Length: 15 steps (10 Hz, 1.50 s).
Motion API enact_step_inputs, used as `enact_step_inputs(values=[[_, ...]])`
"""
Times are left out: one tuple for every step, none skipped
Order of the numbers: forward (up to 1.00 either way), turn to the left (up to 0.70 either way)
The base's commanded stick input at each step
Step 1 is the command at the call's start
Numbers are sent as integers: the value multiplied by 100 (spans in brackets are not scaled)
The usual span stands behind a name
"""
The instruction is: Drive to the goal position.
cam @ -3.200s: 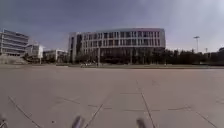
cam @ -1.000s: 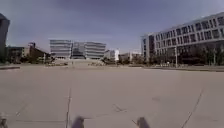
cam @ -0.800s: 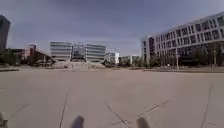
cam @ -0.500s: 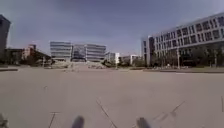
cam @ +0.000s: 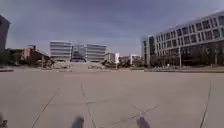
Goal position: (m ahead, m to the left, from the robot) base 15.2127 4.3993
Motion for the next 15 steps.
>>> enact_step_inputs(values=[[100, 40], [100, 40], [100, 40], [100, 40], [100, 40], [100, 30], [100, 10], [100, 0], [100, 0], [100, 0], [100, 0], [100, 0], [100, 0], [100, 0], [100, -21]])
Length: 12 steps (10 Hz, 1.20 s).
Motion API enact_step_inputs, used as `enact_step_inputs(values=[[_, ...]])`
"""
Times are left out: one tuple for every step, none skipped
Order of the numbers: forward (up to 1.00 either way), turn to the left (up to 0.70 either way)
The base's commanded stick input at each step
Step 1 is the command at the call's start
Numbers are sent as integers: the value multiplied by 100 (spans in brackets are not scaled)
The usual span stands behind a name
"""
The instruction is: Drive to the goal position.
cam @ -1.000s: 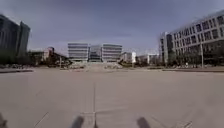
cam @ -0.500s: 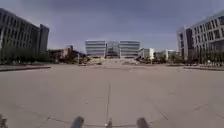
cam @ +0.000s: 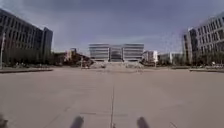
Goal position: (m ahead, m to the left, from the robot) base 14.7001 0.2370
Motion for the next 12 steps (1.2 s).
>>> enact_step_inputs(values=[[100, -40], [100, -40], [100, -40], [100, -40], [100, -7], [100, 0], [100, 0], [100, 0], [100, 0], [100, 0], [100, 0], [100, 0]])
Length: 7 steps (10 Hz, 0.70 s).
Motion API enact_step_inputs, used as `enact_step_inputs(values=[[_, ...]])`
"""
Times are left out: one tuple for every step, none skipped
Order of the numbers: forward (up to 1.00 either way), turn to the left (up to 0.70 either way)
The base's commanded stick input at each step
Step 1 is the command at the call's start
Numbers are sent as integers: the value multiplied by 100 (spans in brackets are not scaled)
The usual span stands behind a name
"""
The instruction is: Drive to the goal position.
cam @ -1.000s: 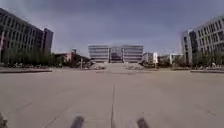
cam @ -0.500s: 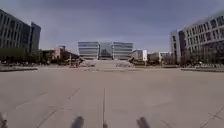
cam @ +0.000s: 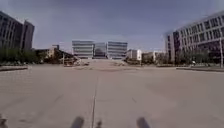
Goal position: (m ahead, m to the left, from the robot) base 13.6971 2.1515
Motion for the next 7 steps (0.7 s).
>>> enact_step_inputs(values=[[100, 0], [100, 0], [100, 0], [100, 0], [99, 0], [99, 0], [100, 0]])
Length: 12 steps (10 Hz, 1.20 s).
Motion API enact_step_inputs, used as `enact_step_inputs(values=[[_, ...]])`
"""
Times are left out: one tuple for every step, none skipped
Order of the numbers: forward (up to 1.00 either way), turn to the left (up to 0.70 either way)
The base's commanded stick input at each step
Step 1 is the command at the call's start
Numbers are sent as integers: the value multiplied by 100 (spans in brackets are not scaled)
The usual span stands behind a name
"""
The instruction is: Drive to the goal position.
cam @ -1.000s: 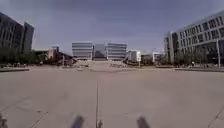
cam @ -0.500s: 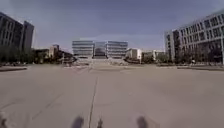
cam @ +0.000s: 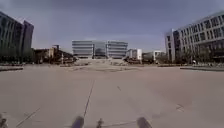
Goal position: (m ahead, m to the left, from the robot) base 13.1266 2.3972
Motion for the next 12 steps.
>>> enact_step_inputs(values=[[100, 0], [100, 0], [100, 0], [100, 0], [100, 0], [100, 0], [100, 0], [100, 0], [100, 0], [100, 0], [100, 0], [100, 0]])
